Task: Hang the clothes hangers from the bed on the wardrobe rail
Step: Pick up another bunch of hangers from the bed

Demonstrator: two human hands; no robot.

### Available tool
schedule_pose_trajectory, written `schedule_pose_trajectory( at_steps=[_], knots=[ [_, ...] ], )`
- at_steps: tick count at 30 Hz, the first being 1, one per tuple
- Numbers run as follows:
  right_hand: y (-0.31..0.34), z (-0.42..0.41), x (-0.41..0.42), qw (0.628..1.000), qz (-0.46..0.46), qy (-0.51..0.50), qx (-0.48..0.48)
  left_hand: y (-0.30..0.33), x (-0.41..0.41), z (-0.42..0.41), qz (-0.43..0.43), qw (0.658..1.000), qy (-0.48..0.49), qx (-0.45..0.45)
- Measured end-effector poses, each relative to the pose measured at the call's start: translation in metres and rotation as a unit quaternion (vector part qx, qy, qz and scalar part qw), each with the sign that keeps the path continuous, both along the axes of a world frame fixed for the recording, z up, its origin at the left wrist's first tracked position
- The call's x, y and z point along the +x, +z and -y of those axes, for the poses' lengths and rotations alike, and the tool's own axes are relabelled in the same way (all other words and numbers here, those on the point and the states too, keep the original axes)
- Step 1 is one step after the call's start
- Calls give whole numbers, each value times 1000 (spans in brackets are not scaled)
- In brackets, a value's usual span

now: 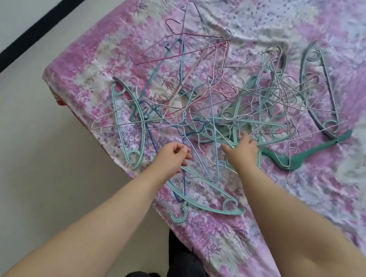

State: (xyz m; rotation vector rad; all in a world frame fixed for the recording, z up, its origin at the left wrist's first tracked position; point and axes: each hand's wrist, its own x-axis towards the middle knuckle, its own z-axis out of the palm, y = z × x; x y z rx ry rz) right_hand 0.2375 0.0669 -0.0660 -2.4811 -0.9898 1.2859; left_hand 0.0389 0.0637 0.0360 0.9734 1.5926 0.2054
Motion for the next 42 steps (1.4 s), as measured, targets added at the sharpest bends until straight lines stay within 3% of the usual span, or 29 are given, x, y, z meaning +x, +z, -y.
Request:
schedule_pose_trajectory(
  at_steps=[6,11,16,20,29,35,42],
  knots=[
    [-44,-75,42,989,54,132,-26,-47,25,-36,-37,999,10,-20],
    [-89,-110,36,956,83,264,-96,-84,38,-47,-52,997,10,-51],
    [-117,-119,17,949,94,268,-134,-110,37,-48,-64,995,2,-72],
    [-131,-118,13,965,114,204,-119,-121,33,-47,-69,994,7,-83],
    [-128,-118,22,966,156,170,-114,-118,36,-44,-54,993,25,-102],
    [-96,-105,30,944,151,260,-133,-110,34,-34,-50,992,54,-100],
    [-37,-78,29,975,105,182,-67,-95,28,-18,-144,985,44,-82]
  ],
)
